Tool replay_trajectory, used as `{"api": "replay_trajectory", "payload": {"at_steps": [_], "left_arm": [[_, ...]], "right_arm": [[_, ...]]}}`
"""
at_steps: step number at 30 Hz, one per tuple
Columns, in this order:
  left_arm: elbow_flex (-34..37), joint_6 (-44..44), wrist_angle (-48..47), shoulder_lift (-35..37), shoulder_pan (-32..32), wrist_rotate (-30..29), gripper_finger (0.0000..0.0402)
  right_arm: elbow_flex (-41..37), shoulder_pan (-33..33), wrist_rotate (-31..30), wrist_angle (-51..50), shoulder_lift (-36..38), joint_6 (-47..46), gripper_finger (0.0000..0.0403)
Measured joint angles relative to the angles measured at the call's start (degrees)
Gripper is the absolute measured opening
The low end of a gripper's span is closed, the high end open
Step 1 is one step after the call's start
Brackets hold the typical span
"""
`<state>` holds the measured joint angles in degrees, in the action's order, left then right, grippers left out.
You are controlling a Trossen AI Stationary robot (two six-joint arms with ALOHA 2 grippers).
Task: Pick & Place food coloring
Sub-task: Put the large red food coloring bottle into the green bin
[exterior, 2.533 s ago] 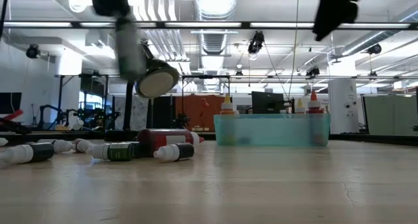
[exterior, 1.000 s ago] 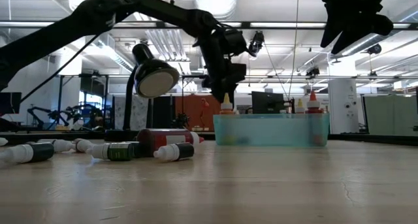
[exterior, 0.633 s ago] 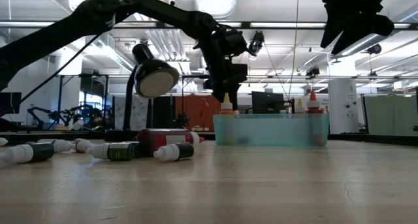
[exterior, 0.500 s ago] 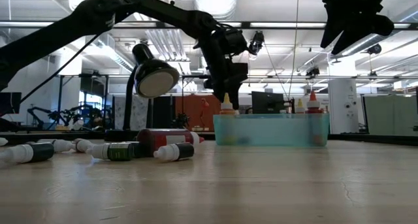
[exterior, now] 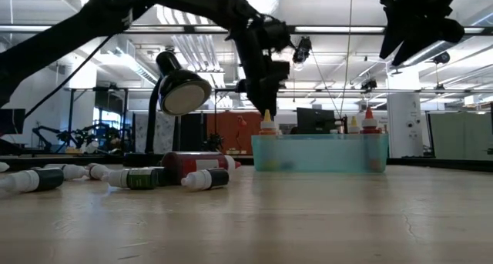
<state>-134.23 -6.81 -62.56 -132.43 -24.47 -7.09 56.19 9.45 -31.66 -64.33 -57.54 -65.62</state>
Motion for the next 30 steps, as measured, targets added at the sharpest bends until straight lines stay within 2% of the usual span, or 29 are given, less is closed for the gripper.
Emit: {"api": "replay_trajectory", "payload": {"at_steps": [4,10,20,27,30], "left_arm": [[0.0,0.6,-1.0,3.2,1.1,-0.5,0.019],[0.0,7.8,-2.9,7.7,2.5,-0.5,0.019],[0.6,16.4,-18.0,11.3,5.8,-0.3,0.019],[4.2,22.6,-25.0,11.8,12.3,-0.9,0.019],[7.4,26.6,-25.2,11.9,15.7,-4.7,0.019]], "right_arm": [[-0.5,0.0,0.0,0.0,0.0,0.3,0.0169],[-1.3,0.0,0.4,0.1,0.0,1.3,0.0169],[-1.4,0.0,0.7,0.2,0.0,3.3,0.0169],[-1.6,0.1,2.1,0.2,0.0,3.3,0.0169],[-1.9,0.0,3.4,0.2,0.0,3.8,0.0169]]}}
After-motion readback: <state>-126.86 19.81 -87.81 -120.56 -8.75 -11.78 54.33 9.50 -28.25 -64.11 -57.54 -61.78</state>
